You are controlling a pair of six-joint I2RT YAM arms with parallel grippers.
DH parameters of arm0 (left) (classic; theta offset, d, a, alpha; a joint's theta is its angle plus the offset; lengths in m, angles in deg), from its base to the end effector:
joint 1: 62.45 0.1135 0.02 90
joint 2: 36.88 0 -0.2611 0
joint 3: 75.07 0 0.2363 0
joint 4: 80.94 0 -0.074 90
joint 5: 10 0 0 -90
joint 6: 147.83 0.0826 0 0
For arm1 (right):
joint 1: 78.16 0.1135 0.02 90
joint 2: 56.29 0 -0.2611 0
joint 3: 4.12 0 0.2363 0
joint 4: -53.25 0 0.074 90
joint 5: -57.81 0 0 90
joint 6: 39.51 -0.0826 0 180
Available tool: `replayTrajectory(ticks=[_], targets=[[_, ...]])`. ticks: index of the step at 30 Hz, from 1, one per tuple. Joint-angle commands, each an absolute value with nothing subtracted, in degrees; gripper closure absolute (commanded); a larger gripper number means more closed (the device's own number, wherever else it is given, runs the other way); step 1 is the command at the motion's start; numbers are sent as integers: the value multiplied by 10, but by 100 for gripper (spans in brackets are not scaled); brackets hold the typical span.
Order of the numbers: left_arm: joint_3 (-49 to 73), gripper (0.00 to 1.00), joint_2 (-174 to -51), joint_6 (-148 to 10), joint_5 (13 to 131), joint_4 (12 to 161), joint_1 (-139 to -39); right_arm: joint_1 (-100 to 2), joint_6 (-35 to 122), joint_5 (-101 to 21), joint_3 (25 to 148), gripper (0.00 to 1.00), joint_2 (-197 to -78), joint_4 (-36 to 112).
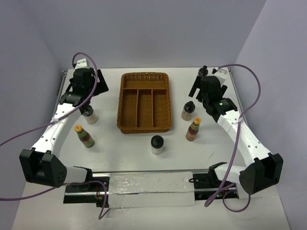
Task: Organize the condiment bottles
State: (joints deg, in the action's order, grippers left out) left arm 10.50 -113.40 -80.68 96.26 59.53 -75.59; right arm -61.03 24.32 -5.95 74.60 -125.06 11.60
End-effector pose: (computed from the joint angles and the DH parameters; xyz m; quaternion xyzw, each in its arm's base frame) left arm 0.3214 -0.0513 0.3268 -0.1427 0.8504 -0.0350 0.5053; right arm 0.2823 0.0488 0.3199 0.1773 0.8392 -0.0092 0.5141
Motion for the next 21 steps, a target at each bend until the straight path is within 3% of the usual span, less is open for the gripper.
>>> replayTrajectory(ticks=[1, 9, 21], targets=[[159, 1, -1169, -825, 1030, 559, -759, -606, 237, -49, 767, 0, -1251, 110], [262, 1, -1276, -831, 1103, 480, -757, -606, 245, -118, 748, 0, -1237, 130], [537, 1, -1502, -829, 1083, 409, -695, -606, 240, -152, 748, 0, -1223, 121]])
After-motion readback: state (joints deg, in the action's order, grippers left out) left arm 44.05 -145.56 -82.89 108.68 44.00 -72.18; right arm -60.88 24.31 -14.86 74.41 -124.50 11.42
